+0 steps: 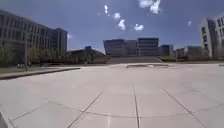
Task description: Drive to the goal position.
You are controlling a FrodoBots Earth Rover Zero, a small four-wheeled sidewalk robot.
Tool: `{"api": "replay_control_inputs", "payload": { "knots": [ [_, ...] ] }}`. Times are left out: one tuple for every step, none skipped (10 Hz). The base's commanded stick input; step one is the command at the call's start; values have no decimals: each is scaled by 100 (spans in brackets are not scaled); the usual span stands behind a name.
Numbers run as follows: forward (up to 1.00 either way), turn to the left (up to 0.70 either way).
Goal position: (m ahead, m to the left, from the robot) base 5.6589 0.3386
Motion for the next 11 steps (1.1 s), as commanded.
{"api": "replay_control_inputs", "payload": {
  "knots": [
    [50,0],
    [50,0],
    [50,0],
    [50,0],
    [50,0],
    [50,0],
    [50,0],
    [50,0],
    [50,0],
    [50,0],
    [50,0]
  ]
}}
